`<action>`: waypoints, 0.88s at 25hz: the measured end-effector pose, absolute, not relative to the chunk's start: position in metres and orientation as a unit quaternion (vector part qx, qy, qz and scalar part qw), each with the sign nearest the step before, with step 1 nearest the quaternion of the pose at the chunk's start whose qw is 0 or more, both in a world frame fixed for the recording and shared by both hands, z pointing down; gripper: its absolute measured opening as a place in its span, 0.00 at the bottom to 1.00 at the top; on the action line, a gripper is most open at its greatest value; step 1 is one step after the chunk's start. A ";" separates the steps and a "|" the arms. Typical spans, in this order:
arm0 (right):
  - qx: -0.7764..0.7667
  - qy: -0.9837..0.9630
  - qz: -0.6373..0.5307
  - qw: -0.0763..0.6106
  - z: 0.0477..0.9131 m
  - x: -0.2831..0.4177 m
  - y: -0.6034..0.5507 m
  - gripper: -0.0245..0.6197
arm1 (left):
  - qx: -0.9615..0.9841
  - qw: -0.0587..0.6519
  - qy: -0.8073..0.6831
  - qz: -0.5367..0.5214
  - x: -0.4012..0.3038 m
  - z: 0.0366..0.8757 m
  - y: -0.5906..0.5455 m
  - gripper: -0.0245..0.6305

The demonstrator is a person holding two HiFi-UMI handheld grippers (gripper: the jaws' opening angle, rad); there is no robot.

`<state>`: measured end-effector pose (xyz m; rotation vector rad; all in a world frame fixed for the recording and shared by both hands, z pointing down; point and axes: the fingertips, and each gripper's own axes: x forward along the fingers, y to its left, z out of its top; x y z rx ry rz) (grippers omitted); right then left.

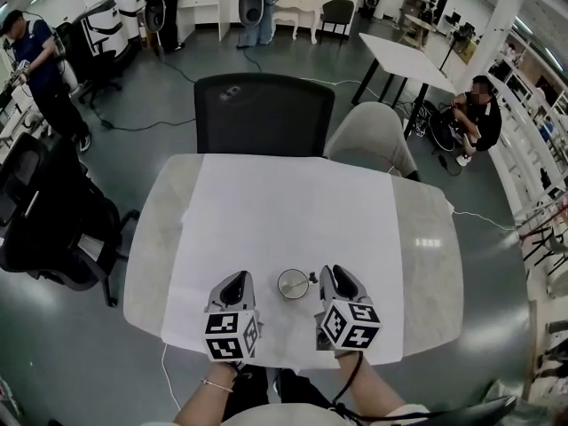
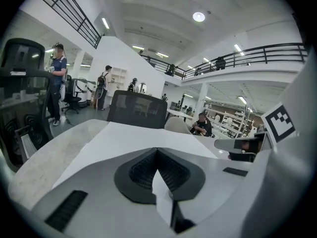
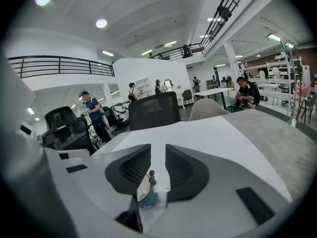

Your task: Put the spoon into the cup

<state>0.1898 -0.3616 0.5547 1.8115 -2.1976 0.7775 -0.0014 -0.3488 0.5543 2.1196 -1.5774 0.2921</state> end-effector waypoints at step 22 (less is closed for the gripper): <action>0.660 -0.729 0.166 0.080 0.488 0.245 -0.384 0.09 | 0.795 0.160 -0.581 0.066 0.015 0.491 -0.394 0.05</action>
